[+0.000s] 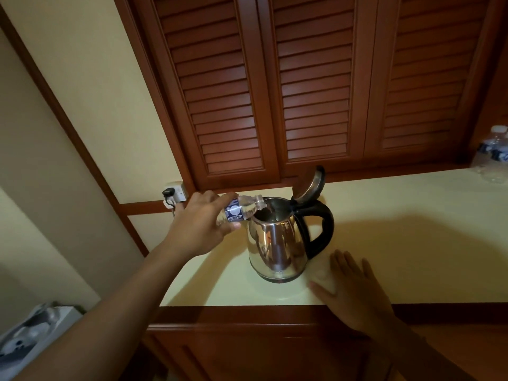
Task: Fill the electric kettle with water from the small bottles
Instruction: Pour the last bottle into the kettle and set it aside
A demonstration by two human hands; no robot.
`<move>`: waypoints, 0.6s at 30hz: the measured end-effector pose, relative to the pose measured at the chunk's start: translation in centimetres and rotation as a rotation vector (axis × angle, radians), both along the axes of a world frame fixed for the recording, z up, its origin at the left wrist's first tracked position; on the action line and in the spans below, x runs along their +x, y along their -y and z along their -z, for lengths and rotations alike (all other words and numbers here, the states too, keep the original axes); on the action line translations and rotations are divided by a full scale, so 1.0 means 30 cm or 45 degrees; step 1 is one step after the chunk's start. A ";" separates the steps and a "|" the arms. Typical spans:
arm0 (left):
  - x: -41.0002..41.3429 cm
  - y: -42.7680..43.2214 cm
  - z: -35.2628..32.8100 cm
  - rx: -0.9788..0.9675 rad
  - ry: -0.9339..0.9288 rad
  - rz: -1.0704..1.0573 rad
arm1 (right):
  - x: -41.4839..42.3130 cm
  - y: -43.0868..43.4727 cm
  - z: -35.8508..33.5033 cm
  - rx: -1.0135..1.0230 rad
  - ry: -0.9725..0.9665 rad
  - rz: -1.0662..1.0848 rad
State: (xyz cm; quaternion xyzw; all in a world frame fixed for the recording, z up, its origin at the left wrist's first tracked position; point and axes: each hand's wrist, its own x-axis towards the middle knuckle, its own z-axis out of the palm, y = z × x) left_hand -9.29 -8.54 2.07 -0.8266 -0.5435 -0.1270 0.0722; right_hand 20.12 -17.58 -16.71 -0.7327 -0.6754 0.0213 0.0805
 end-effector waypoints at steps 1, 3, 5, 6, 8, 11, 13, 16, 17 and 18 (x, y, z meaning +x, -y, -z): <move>0.004 -0.005 -0.011 0.033 -0.077 0.009 | 0.000 -0.002 0.001 0.005 0.001 0.002; 0.007 -0.017 -0.032 0.081 -0.178 0.033 | 0.000 -0.004 0.003 0.016 0.002 0.008; 0.010 -0.029 -0.049 0.164 -0.273 0.067 | -0.001 -0.004 0.005 0.024 0.003 0.012; 0.014 -0.034 -0.056 0.220 -0.318 0.092 | -0.001 -0.002 0.006 0.022 0.003 0.014; 0.021 -0.043 -0.069 0.313 -0.376 0.140 | -0.001 -0.001 0.006 0.027 0.003 0.014; 0.032 -0.051 -0.088 0.371 -0.438 0.173 | -0.002 0.001 0.009 0.055 -0.009 0.006; 0.040 -0.054 -0.096 0.392 -0.485 0.185 | -0.001 0.003 0.012 0.066 -0.014 0.003; 0.047 -0.058 -0.099 0.425 -0.528 0.196 | -0.003 0.008 0.008 0.065 -0.014 -0.008; 0.050 -0.059 -0.098 0.442 -0.537 0.205 | -0.003 0.009 0.005 0.063 -0.010 -0.012; 0.052 -0.060 -0.096 0.465 -0.545 0.217 | -0.002 0.010 0.003 0.065 -0.017 -0.016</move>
